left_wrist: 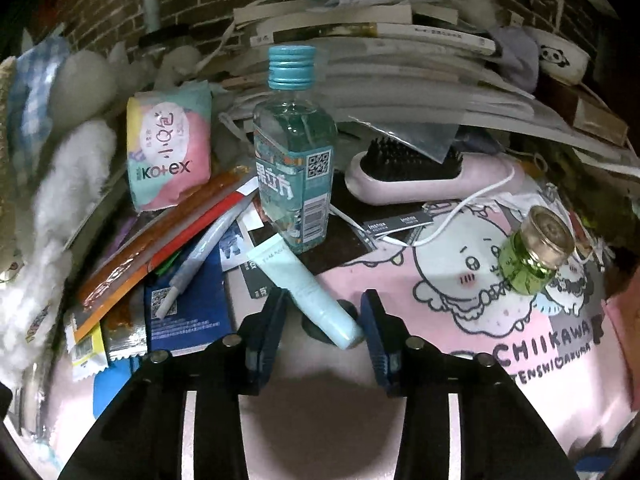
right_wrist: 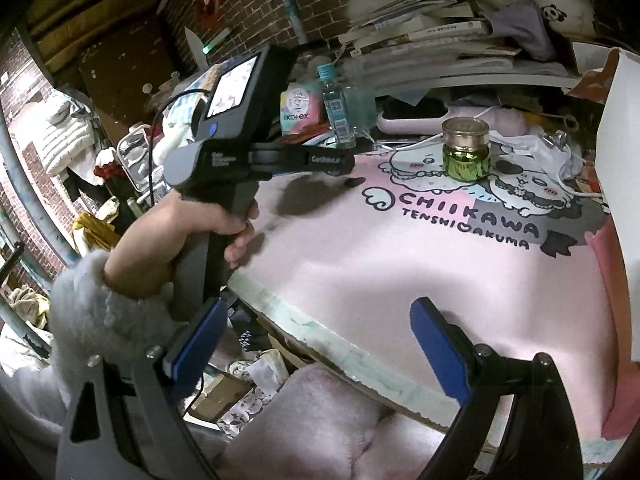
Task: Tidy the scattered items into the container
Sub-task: 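Grasp the light blue tube with the left tool, then lift the light blue tube with the left tool toward the white box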
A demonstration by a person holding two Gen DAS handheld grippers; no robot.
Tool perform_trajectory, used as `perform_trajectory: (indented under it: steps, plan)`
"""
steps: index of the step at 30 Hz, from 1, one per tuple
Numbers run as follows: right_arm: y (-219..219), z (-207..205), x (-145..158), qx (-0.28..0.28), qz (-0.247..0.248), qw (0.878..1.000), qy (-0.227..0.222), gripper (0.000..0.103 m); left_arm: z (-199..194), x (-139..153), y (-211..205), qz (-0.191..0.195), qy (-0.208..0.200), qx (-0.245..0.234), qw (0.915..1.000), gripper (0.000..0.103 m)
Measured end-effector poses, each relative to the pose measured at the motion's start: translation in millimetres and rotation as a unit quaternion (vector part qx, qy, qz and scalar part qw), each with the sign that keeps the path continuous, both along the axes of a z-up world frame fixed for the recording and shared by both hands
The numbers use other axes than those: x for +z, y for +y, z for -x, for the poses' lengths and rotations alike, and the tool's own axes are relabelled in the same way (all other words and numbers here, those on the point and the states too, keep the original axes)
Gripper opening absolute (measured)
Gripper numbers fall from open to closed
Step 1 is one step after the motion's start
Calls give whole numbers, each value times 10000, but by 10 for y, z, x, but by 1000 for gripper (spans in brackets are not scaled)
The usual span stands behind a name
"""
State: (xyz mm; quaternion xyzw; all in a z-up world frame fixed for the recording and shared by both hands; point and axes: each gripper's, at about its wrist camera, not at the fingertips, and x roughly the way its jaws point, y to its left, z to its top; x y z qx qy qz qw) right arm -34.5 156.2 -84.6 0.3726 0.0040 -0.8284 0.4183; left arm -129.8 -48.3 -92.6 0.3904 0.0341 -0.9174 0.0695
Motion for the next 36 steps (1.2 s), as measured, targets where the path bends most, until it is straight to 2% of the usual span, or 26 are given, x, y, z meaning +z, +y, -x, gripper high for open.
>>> perform_trajectory:
  steps: [8, 9, 13, 26, 31, 36]
  plan:
    - [18, -21, -16, -21, 18, 10000, -36, 92, -219, 42, 53, 105, 140, -147, 9997, 17]
    - [20, -24, -16, -20, 21, 10000, -43, 92, -244, 50, 65, 96, 165, -192, 9996, 9]
    - [38, -11, -22, -27, 34, 10000, -67, 92, -313, 20, 176, 85, 89, -446, 9989, 10]
    - [102, -2, -47, -95, 125, 9997, -171, 92, -469, 12, 208, -97, 254, -624, 9977, 10]
    - [98, -2, -52, -142, 104, 9998, -127, 92, -539, 111, 251, -145, 406, -697, 9966, 10]
    - [126, 21, -68, -273, 88, 9995, -98, 92, -495, 20, 302, -88, 199, -765, 9968, 10]
